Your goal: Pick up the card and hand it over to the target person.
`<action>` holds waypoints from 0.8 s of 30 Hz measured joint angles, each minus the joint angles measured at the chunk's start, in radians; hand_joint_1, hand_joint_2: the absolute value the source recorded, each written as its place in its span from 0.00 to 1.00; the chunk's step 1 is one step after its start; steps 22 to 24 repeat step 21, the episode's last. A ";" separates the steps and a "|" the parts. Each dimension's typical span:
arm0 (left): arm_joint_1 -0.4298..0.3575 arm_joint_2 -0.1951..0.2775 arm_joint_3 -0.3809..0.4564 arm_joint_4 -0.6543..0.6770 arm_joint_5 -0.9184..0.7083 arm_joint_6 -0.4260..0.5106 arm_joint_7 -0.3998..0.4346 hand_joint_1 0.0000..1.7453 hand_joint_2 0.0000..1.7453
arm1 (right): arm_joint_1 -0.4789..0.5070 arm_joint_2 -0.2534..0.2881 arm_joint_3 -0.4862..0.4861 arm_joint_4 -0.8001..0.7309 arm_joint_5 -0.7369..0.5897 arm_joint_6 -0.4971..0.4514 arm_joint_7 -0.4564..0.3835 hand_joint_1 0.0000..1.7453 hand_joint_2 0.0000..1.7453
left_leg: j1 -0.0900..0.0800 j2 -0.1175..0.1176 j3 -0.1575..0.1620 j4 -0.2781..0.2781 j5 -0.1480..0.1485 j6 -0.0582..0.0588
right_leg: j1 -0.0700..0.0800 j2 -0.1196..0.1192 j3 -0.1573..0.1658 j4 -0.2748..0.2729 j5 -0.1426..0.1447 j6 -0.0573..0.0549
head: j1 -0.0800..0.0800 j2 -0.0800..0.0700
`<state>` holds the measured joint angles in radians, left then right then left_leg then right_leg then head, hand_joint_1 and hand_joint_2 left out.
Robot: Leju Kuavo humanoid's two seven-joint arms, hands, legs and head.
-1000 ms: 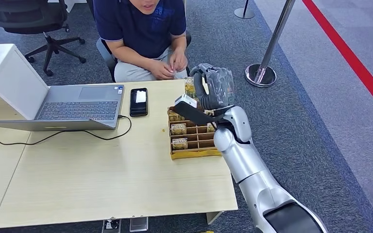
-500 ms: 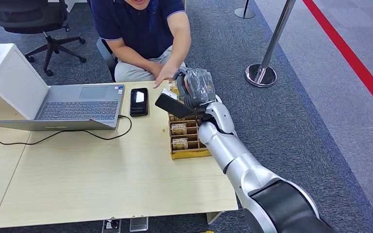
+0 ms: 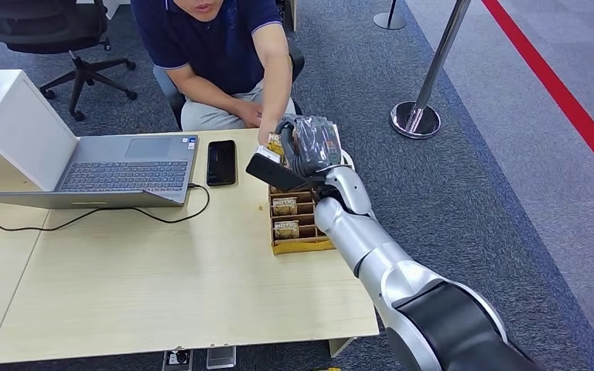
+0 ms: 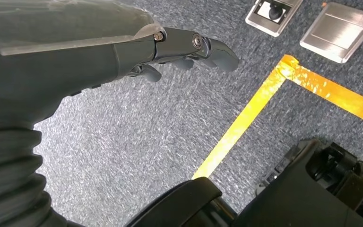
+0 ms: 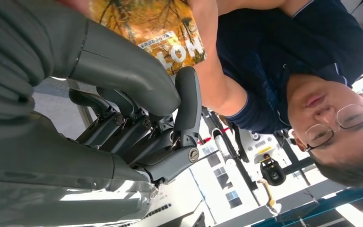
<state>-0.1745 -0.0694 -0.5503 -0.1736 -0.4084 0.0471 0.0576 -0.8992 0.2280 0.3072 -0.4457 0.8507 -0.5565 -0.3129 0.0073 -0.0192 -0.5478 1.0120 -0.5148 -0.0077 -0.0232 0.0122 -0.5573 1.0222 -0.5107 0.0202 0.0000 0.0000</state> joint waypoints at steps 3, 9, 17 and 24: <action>-0.003 -0.004 0.006 0.002 0.001 -0.004 0.016 0.00 0.50 | 0.006 -0.004 -0.004 -0.015 0.001 -0.007 0.001 0.00 0.75 | 0.000 0.000 0.000 0.000 0.000 0.000 | 0.000 0.000 0.000 0.000 0.000 0.000 | 0.000 0.000; 0.005 -0.002 0.007 0.002 -0.009 0.009 0.038 0.00 0.00 | 0.008 -0.009 -0.004 -0.039 0.011 -0.018 0.006 0.00 0.00 | 0.000 0.000 0.000 0.000 0.000 0.000 | 0.000 0.000 0.000 0.000 0.000 0.000 | 0.000 0.000; 0.016 0.001 0.018 0.003 -0.014 0.017 0.047 0.00 0.00 | 0.040 -0.075 -0.043 -0.119 0.027 -0.068 0.020 0.00 0.00 | 0.000 -0.003 0.000 0.000 0.001 0.000 | 0.000 -0.003 0.001 -0.001 0.000 0.000 | 0.000 0.000; 0.018 0.001 0.027 0.003 -0.016 0.020 0.050 0.00 0.00 | 0.074 -0.121 -0.092 -0.171 0.030 -0.082 0.021 0.00 0.00 | 0.001 -0.004 0.000 0.000 0.001 0.000 | 0.001 -0.004 0.002 -0.002 0.000 0.000 | 0.000 0.000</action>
